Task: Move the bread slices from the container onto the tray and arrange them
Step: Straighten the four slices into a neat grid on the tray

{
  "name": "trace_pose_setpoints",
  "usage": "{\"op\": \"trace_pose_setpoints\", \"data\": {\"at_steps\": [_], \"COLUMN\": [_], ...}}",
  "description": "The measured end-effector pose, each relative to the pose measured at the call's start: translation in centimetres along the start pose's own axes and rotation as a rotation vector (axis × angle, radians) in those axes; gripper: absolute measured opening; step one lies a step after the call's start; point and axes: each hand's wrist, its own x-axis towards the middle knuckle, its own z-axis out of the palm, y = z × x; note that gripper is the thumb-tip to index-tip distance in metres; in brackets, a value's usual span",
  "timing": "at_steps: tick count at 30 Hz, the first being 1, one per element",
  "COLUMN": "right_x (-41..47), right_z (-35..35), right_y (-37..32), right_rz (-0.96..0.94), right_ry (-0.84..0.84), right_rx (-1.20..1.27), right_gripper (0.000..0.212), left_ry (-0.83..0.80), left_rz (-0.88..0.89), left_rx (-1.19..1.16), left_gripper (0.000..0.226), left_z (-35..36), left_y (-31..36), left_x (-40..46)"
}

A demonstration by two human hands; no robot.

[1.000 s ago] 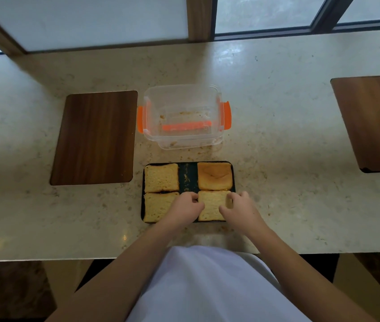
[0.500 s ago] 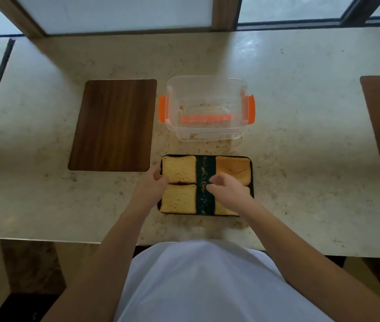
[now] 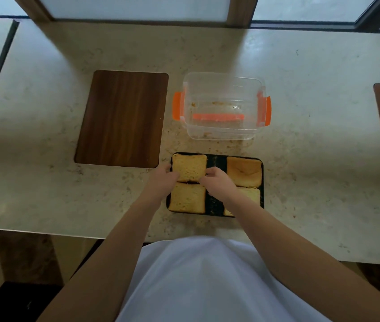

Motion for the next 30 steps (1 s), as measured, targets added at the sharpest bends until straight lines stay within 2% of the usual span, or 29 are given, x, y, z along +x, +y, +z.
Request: {"op": "trace_pose_setpoints", "data": {"at_steps": [3,5,6,12,15,18,22,24,27,30], "right_x": [0.0,0.0,0.0,0.0,-0.2,-0.8,-2.0,-2.3,-2.5,-2.8], "right_z": [-0.2,-0.5,-0.6,-2.0,-2.8,-3.3,-2.5,-1.8,-0.8,-0.1], "right_y": [0.3,0.6,0.7,1.5,1.6,2.1,3.2,3.6,3.8,4.2], "right_rz": [0.000,0.004,0.004,0.007,0.002,-0.024,-0.013,-0.002,0.006,-0.012], "right_ry": [0.006,0.010,0.014,0.032,0.030,0.027,-0.051,-0.088,-0.109,-0.111], "right_rx": [-0.004,-0.006,-0.008,0.010,0.006,0.015,0.015,0.010,0.026,-0.012], "right_gripper": [0.058,0.056,0.055,0.053,0.049,0.046,0.047,0.048,0.043,0.040], "left_ry": [0.030,0.029,0.025,0.011,-0.021,0.018,0.039,0.027,-0.010,-0.002], "left_rz": [0.011,0.004,0.004,0.040,0.049,0.084,0.091,0.073,0.041,0.045], "left_rx": [0.071,0.062,0.054,0.095,0.073,0.066,0.120,0.133,0.116,0.137], "left_gripper": [0.006,0.041,0.052,0.063,0.062,0.059,0.055,0.047,0.020,0.020], "left_z": [0.3,0.7,0.8,1.9,1.8,1.1,0.1,-0.2,-0.1,0.4], "left_y": [-0.1,0.0,0.1,0.8,0.6,-0.5,-2.4,-2.9,-3.7,-3.7], "left_x": [0.3,0.4,0.5,0.1,-0.2,-0.9,-2.1,-2.5,-2.6,-2.7]}}
